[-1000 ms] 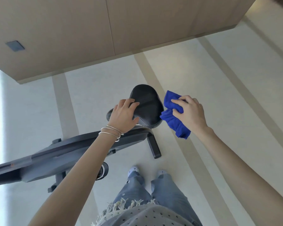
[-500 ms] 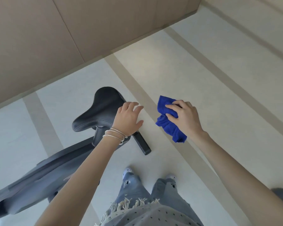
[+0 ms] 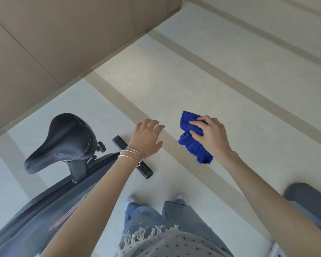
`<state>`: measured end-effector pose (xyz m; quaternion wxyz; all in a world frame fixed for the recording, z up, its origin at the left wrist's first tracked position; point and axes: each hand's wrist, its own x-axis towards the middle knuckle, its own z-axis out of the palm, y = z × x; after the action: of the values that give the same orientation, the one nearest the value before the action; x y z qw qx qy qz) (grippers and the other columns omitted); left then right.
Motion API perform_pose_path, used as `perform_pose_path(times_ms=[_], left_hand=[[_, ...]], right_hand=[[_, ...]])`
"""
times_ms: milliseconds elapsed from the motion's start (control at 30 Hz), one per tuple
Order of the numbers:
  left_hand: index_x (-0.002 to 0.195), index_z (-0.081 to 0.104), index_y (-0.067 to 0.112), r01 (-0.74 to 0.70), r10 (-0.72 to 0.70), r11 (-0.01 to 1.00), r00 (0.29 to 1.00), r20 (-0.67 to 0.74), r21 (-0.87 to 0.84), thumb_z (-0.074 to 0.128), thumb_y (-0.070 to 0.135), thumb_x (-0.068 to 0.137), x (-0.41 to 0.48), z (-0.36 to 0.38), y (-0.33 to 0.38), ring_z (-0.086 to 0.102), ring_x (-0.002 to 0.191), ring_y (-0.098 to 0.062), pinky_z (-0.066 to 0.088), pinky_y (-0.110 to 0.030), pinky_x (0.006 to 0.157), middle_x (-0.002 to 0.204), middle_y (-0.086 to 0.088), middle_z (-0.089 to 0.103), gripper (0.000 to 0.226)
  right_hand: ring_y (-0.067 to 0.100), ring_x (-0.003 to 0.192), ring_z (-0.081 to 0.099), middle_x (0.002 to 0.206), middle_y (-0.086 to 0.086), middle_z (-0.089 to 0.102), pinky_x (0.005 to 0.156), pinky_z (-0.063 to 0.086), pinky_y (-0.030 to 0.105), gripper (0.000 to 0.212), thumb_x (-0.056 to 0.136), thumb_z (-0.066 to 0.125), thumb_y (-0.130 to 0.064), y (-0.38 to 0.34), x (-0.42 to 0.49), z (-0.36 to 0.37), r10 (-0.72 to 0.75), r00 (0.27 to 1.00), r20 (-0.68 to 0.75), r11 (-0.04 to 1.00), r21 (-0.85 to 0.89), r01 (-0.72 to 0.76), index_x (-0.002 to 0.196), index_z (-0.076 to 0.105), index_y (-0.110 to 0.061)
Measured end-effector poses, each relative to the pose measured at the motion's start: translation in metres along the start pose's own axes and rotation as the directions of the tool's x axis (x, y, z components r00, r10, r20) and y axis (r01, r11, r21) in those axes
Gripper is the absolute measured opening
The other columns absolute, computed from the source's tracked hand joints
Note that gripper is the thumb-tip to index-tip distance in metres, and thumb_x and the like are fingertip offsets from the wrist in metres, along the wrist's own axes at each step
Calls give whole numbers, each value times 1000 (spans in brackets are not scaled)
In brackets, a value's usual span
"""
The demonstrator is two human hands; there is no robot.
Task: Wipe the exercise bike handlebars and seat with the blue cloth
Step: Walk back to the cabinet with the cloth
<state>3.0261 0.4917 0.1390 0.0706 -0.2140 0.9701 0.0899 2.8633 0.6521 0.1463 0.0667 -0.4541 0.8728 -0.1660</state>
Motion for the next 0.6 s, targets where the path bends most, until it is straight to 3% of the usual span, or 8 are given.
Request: perform_pose_path(times_ms=[267,600], left_hand=[[139,35,25,-135,134,989,991,28,53,49,42,88,52,6,80,30,135,-24,26,-39,108,145,0,38,56],[140,34,26,-306,297,946,951,88,111,48,43,89,126,1,121,28,135,-22,26,-38,109,146,3,37,56]], right_hand=[[30,101,55,118,4,60,80,47,44,29,87,61,-28,86,-28,-28,144,990,7,989,-23,-144,115,65,-21],[30,99,56,116,4,61,79,48,45,28,86,62,-27,137,-26,-45,321,946,-48,947,26,-320,113,66,-22]])
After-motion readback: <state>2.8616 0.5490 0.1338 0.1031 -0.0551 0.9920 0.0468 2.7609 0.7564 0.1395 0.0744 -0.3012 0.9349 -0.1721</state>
